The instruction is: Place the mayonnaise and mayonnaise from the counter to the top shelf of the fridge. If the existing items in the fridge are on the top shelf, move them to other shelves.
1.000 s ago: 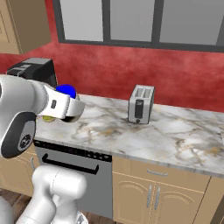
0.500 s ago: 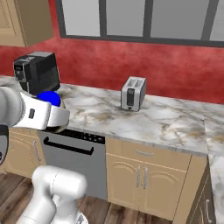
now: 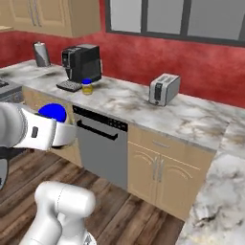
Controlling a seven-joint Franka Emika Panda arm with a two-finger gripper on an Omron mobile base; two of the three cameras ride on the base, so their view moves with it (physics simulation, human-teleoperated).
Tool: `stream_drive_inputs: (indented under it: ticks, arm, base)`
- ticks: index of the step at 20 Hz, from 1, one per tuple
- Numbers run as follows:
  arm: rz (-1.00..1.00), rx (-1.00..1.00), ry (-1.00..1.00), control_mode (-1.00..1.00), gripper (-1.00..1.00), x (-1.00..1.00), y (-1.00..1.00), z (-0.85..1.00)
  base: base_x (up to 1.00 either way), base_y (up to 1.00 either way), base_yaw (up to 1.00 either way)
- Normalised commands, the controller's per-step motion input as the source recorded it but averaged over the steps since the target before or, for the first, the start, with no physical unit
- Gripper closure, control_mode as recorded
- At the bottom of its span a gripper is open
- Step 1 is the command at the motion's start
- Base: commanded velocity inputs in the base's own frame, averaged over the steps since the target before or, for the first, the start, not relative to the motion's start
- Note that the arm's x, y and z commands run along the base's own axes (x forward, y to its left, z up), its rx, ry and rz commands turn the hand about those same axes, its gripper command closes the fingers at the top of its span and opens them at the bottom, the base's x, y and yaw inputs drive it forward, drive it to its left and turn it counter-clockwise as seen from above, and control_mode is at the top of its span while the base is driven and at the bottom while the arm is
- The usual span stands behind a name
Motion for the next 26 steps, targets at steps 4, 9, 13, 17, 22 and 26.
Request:
stream_drive_inputs:
  ticks: [4,9,13,17,22,26]
  arm:
    - [0.0,0.0,0.0,1.0,1.0,0.0,0.0,0.0]
    - [0.0,0.0,0.0,1.0,1.0,0.0,0.0,0.0]
    - [0.0,0.0,0.0,1.0,1.0,0.0,0.0,0.0]
    - [0.0,0.0,0.0,1.0,1.0,0.0,0.0,0.0]
    - [0.0,0.0,0.0,1.0,1.0,0.0,0.0,0.0]
    - [0.0,0.0,0.0,1.0,1.0,0.0,0.0,0.0]
  base:
    - [-0.48,-0.18,1.0]
    - [-0.38,-0.12,1.0]
    - [-0.35,0.0,1.0]
    - [-0.22,0.48,0.99]
    - [0.13,0.69,0.81]
    - [0.95,0.25,0.45]
